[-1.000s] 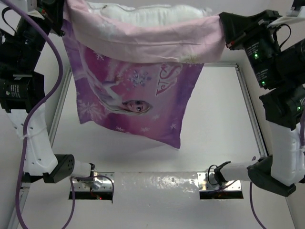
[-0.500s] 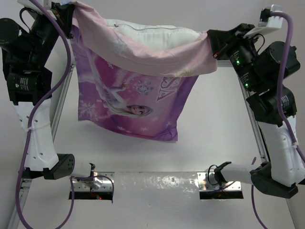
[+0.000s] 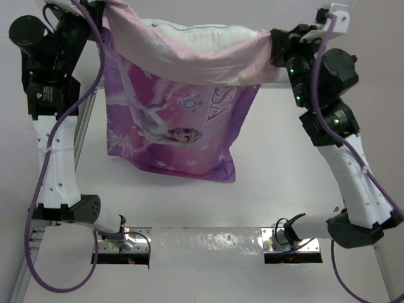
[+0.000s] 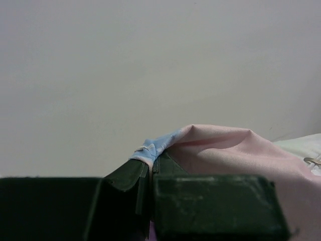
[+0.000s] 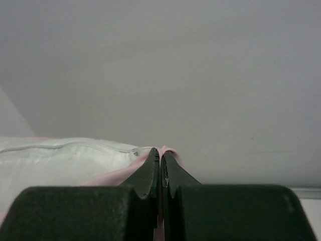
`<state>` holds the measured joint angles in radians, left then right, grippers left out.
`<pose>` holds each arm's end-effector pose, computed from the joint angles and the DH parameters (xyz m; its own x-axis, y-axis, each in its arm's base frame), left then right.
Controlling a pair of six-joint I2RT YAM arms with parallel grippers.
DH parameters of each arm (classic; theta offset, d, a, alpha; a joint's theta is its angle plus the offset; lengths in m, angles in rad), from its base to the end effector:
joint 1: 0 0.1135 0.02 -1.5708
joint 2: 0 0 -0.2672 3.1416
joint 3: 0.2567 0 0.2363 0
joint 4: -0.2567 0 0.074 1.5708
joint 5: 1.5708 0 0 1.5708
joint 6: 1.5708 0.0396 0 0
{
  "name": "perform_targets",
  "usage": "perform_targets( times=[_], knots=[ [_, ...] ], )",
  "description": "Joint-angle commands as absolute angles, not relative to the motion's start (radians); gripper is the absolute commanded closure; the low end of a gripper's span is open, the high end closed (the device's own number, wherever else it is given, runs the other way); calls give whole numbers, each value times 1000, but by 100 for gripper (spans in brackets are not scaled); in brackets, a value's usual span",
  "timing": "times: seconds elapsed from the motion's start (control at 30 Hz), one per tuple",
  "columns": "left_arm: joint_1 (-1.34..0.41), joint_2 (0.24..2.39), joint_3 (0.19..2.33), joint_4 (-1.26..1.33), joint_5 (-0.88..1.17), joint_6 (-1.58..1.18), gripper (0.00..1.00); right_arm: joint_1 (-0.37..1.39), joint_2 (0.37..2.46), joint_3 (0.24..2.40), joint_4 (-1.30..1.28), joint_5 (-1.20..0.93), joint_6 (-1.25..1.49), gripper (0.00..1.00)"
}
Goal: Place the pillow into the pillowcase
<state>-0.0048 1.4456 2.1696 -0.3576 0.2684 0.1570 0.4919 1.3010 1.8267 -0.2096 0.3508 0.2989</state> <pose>0.2228 -0.0116 0.6151 0.3933 0.1489 -0.9073 0.1931 0.9514 0.2398 0.2022 0.0929 0.5722 0.2160 0.4295 -0.8769 -0.2294 0.8952 0.3820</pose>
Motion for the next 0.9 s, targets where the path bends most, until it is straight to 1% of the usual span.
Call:
perform_targets(
  times=[0.0, 0.07, 0.17, 0.2, 0.23, 0.27, 0.3, 0.37, 0.4, 0.5, 0.57, 0.63, 0.7, 0.8, 0.83, 0.87],
  knots=[
    [0, 1514, 2183, -218, 248, 118, 100, 482, 1374, 1807, 92, 504, 138, 100],
    [0, 1581, 2207, -206, 261, 104, 100, 456, 1423, 1825, 179, 528, 101, 100],
    [0, 1690, 2276, -180, 264, 87, 100, 362, 1578, 1978, 180, 456, 158, 100],
    [0, 1722, 2324, -170, 261, 81, 100, 333, 1626, 2084, 176, 430, 184, 100],
    [0, 1789, 2354, -157, 256, 72, 100, 281, 1726, 2139, 172, 405, 210, 100],
    [0, 1822, 2417, -147, 247, 49, 100, 259, 1776, 2196, 173, 364, 263, 100],
    [0, 1888, 2451, -124, 245, 31, 100, 221, 1867, 2295, 193, 345, 305, 100],
    [0, 1937, 2541, -80, 268, 20, 100, 190, 1933, 2389, 224, 319, 340, 100],
    [0, 1957, 2562, -19, 268, 15, 100, 177, 1950, 2396, 248, 316, 359, 100],
    [0, 1999, 2631, 133, 230, 35, 100, 134, 1931, 2358, 391, 324, 399, 100],
    [0, 2008, 2680, 232, 189, 72, 100, 123, 1908, 2393, 425, 313, 393, 100],
    [0, 1999, 2691, 291, 208, 135, 100, 115, 1885, 2440, 463, 299, 342, 100],
    [0, 1980, 2694, 322, 262, 150, 100, 115, 1841, 2421, 463, 279, 267, 100],
    [0, 1942, 2680, 211, 343, 135, 100, 115, 1680, 2233, 401, 234, 227, 100],
    [0, 1927, 2643, 139, 357, 138, 100, 115, 1595, 2113, 373, 207, 227, 100],
    [0, 1889, 2614, 93, 371, 143, 100, 115, 1551, 2056, 307, 183, 229, 100]
  ],
)
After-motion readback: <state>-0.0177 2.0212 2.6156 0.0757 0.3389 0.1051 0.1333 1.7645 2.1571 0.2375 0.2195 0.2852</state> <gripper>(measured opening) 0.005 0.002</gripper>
